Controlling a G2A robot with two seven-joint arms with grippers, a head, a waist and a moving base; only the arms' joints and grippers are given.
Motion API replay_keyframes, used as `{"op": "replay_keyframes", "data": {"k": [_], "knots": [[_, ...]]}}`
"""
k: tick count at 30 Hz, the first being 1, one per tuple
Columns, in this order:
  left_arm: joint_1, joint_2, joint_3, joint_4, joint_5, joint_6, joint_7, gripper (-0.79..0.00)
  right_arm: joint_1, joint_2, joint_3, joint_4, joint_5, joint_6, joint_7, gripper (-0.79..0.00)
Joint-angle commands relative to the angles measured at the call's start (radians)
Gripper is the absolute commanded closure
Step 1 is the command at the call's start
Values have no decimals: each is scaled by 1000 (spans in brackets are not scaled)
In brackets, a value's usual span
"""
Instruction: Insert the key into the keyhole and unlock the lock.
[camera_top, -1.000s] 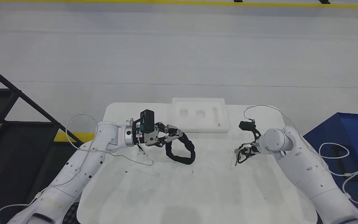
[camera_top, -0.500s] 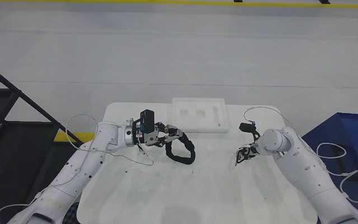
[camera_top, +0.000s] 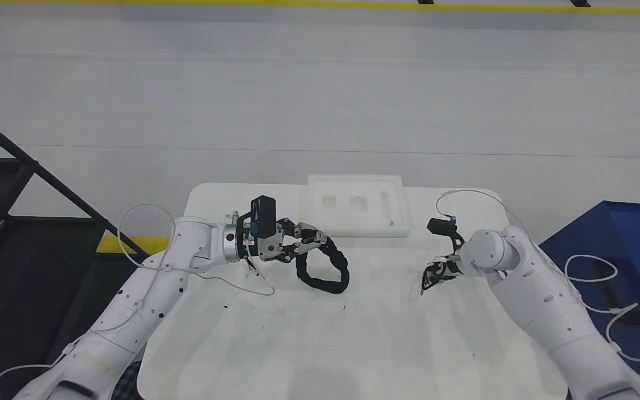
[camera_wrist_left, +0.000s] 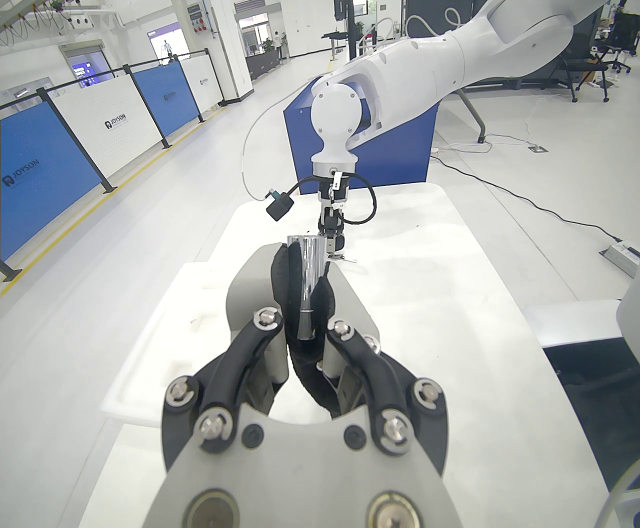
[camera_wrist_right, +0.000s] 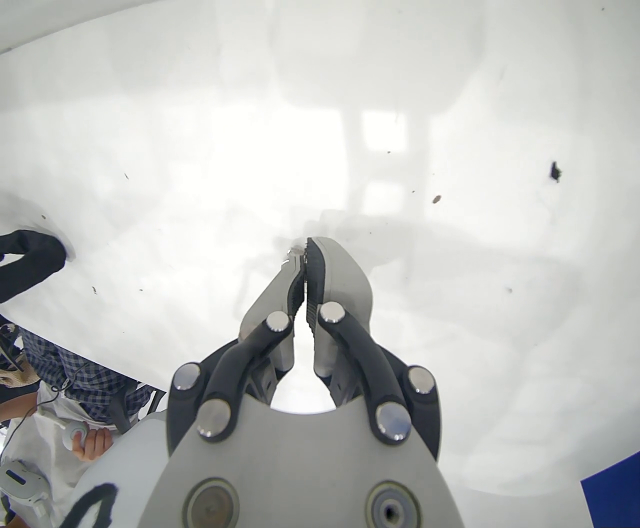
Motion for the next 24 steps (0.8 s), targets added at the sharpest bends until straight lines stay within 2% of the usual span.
{"op": "replay_keyframes", "data": {"k": [1,15,19,24], "knots": [[0,0,0,0,0,0,0,0,0,1,5,-11,0,-4,2,0],[0,0,0,0,0,0,0,0,-26,30,104,-286,61,-53,84,0],[0,0,0,0,0,0,0,0,3,27,107,-285,79,-77,77,0],[0,0,0,0,0,0,0,0,69,7,81,-208,132,-111,29,0]]}}
